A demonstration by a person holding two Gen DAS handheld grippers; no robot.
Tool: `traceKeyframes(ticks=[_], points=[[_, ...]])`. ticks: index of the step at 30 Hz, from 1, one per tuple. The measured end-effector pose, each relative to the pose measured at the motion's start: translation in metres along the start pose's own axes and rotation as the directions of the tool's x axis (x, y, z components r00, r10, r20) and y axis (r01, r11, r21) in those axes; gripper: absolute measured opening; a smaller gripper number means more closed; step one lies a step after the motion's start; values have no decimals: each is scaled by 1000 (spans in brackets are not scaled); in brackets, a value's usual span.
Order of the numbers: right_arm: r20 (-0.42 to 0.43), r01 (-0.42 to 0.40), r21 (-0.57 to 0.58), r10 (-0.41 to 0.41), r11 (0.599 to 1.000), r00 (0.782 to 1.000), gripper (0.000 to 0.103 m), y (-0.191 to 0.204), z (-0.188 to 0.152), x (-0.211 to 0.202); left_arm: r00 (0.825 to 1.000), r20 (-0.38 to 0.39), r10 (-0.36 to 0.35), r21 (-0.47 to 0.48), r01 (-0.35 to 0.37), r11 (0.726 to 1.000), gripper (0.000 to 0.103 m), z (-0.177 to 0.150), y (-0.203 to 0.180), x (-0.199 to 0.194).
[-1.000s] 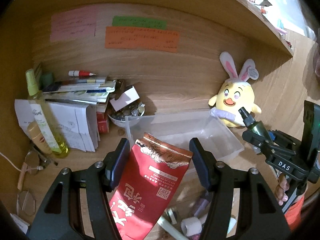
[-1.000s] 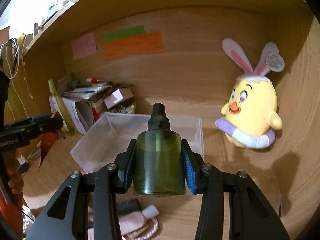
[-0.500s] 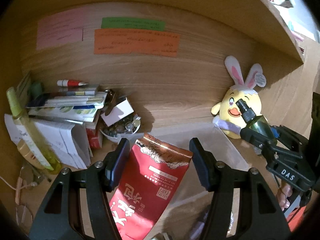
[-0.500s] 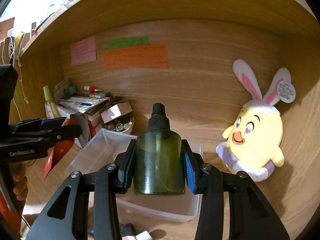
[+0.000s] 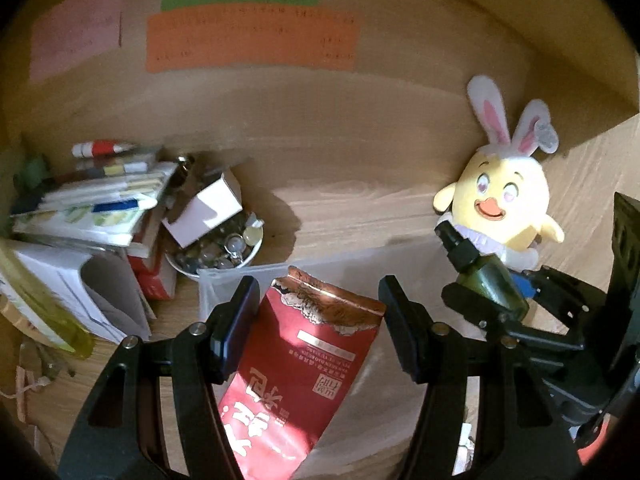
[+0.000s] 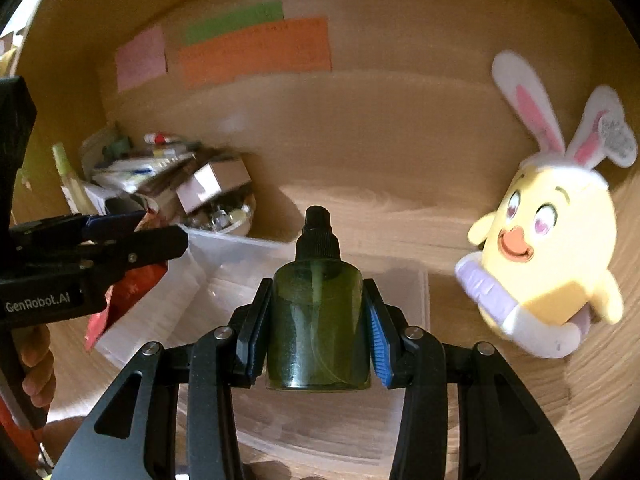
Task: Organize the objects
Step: 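Lift the red packet and green bottle with both grippers toward the clear box, then lower the packet and bottle into the clear box and open both grippers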
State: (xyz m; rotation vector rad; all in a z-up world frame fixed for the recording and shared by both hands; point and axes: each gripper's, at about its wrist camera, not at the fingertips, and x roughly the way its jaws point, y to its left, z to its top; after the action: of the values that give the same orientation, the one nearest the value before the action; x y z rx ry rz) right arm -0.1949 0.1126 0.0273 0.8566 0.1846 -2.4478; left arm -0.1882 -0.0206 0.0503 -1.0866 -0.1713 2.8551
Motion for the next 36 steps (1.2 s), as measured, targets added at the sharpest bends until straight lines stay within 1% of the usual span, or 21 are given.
traceKeyframes(ticks=[10,15,20,24,28,33,34,35,36], points=[[-115,10,22,-7,1000,993,39,-9,-16,37,997,-73,-33,4,33,999,61,-6,-11,34],[-126,27,14,-25,1000,992,38,-9,-20,43,993,-101,-58,4,59,998,61,-9,-18,44],[-141,27,5,-26,1000,990,39,-7,-23,47,982,-154,-111,-34,107,994,61,-11,-14,57],[-143,34,-10,-35,999,989,39,-5,-23,47,979,-171,-113,-50,106,993,61,-13,-8,61],[-158,27,-33,-32,999,987,39,-1,-23,48,975,-177,-137,-64,128,990,61,-12,-8,58],[-170,29,-53,-37,998,985,39,4,-25,49,980,-155,-127,-39,123,992,62,-11,-14,44],[-171,29,-54,-38,998,985,39,4,-25,49,981,-149,-127,-37,123,992,63,-11,-14,41],[-172,30,-55,-39,998,984,41,5,-25,49,982,-143,-126,-36,122,992,64,-10,-14,39],[-171,34,-57,-44,998,984,46,5,-25,48,983,-136,-120,-33,116,993,64,-10,-14,36]])
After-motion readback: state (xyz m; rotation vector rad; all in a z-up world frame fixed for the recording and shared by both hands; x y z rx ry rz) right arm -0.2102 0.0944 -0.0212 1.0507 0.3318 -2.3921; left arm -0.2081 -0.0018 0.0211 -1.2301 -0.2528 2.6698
